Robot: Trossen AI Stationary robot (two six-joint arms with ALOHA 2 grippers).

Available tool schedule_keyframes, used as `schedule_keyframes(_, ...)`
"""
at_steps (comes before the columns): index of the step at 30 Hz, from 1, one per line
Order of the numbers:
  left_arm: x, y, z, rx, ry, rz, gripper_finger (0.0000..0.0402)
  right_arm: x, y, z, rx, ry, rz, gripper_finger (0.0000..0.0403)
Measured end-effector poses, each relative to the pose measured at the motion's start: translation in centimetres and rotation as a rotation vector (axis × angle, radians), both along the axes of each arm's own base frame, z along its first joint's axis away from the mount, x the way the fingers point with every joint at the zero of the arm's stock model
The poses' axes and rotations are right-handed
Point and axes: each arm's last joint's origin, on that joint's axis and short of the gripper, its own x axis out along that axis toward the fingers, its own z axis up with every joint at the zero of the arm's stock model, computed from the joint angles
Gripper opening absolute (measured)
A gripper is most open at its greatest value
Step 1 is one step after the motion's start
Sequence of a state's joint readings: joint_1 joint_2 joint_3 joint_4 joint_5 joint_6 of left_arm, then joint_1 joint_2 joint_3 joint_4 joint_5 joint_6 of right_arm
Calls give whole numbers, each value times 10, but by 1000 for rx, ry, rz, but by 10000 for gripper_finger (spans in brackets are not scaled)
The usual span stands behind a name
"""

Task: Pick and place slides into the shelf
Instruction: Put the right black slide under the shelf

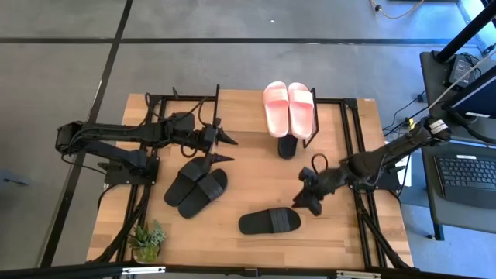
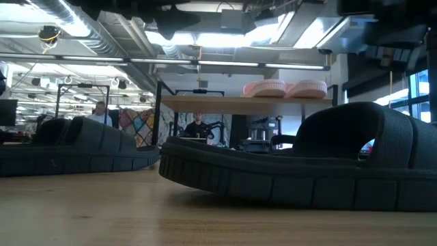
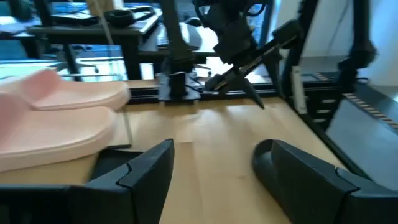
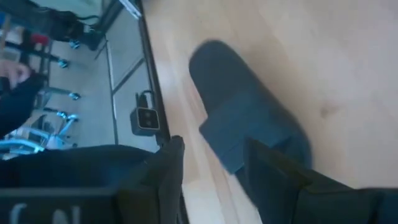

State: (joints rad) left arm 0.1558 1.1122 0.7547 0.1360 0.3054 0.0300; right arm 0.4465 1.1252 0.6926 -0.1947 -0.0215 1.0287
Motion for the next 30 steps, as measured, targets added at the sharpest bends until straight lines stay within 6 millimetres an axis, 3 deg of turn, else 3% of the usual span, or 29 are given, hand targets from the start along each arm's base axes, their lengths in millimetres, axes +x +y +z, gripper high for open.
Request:
schedule_keyframes(12, 2, -30, 0, 4, -4, -123, 259, 15, 57, -58, 131, 224, -124, 165)
schedule_keyframes(23, 2, -40, 1, 4, -10, -164, 259, 27, 65, -89, 99, 247, -200, 165)
schedule_keyframes(30, 2, -40, 1, 6, -10, -156, 259, 26, 66, -87, 121, 249, -209, 165)
